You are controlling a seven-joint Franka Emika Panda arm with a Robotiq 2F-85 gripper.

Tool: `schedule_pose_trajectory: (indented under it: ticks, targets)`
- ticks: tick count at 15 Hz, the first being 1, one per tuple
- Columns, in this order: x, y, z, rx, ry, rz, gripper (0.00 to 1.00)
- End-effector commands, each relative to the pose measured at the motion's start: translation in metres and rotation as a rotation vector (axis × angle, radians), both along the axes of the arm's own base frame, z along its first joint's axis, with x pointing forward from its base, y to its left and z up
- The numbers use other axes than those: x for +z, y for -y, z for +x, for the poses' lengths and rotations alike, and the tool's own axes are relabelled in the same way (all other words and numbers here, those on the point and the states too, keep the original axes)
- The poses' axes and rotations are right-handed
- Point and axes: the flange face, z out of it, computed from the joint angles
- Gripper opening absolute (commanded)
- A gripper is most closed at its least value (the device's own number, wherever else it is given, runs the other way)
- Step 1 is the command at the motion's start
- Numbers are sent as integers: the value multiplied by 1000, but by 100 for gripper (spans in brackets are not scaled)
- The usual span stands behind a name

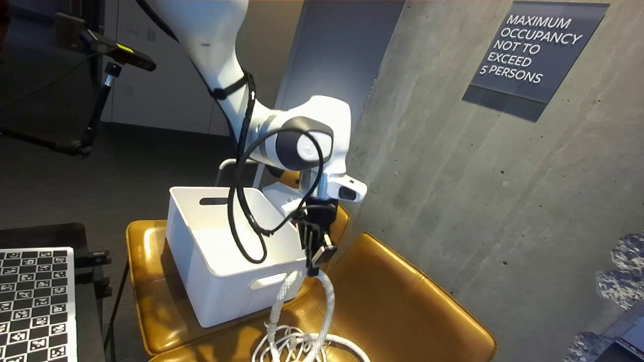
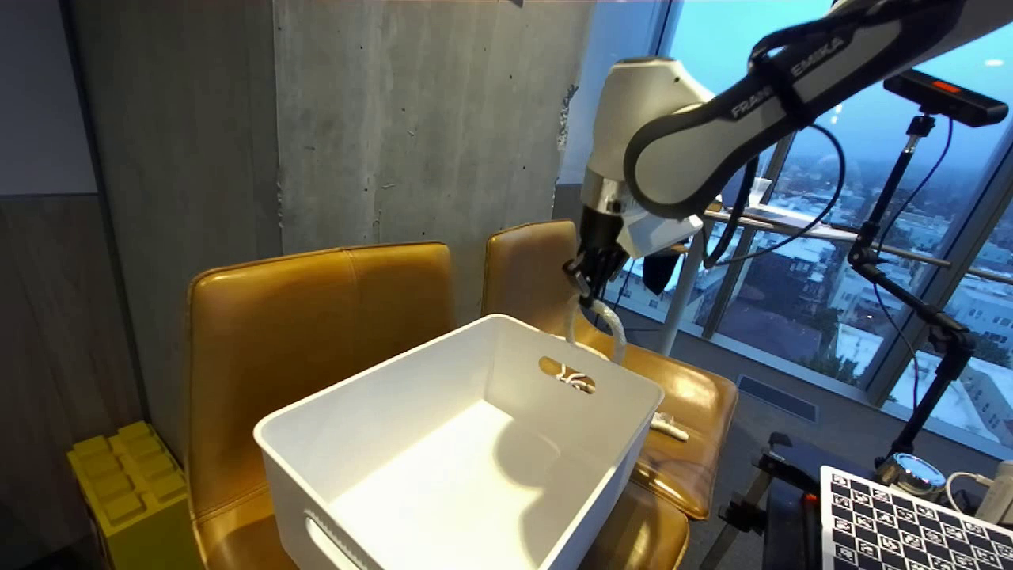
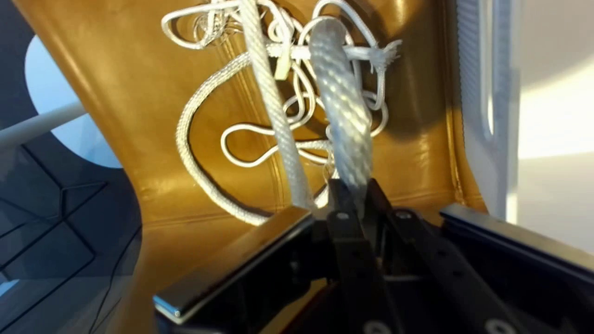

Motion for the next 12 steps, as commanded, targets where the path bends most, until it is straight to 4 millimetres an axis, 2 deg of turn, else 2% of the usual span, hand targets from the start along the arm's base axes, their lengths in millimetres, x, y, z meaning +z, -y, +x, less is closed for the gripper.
schedule_pose_trajectory:
  ticks: [1, 3, 6, 8, 10, 12]
  targets:
    - [88, -3, -24, 41, 78, -18, 3]
    - [140, -8, -31, 60, 147, -10, 3]
    - [215, -32, -43, 103, 239, 1, 3]
    - [263, -62, -50, 151, 303, 19, 3]
    - [303, -104, -58, 199, 332, 49, 3]
    - [331, -158, -67, 246, 328, 95, 3]
